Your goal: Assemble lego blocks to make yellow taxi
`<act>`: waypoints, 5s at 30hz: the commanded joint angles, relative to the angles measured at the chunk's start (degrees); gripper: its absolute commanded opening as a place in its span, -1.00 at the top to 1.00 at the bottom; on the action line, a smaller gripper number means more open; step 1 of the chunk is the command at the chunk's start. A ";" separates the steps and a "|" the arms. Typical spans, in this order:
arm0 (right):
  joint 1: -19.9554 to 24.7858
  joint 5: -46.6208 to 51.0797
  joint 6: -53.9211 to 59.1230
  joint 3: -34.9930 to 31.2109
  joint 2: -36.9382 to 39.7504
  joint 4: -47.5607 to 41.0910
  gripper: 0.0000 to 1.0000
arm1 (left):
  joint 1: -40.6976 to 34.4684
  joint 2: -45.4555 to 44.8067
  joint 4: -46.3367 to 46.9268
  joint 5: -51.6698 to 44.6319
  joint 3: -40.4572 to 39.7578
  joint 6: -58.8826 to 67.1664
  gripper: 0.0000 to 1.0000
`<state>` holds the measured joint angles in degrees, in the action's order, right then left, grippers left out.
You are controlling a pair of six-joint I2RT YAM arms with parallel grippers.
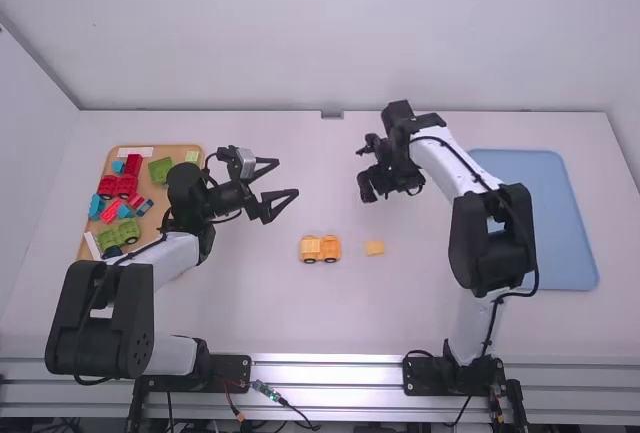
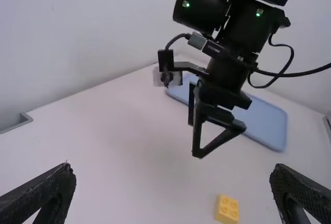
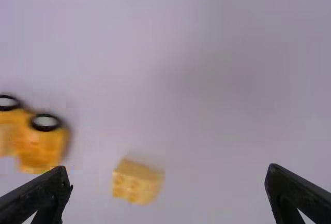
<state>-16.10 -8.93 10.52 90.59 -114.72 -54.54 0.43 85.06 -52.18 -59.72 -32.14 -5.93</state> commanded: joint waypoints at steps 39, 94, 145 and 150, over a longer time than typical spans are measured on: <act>12.61 -33.40 75.06 -25.51 19.57 10.91 -0.98 | 0.00 0.13 10.45 -8.22 -1.22 22.46 -0.98; 13.18 -40.46 69.16 -46.27 2.08 49.09 -0.35 | -7.93 21.29 20.20 -6.88 -1.25 56.51 -0.98; -0.17 -48.78 59.25 -34.73 3.76 37.68 1.00 | -12.76 34.12 22.80 0.72 -8.72 60.05 -0.23; -2.99 -44.19 50.01 -37.29 3.76 47.65 1.00 | -12.74 34.12 22.99 0.90 -8.81 62.06 -0.15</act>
<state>-18.00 -54.83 67.13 54.76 -111.74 -8.19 -11.88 118.76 -29.28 -59.29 -40.51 54.59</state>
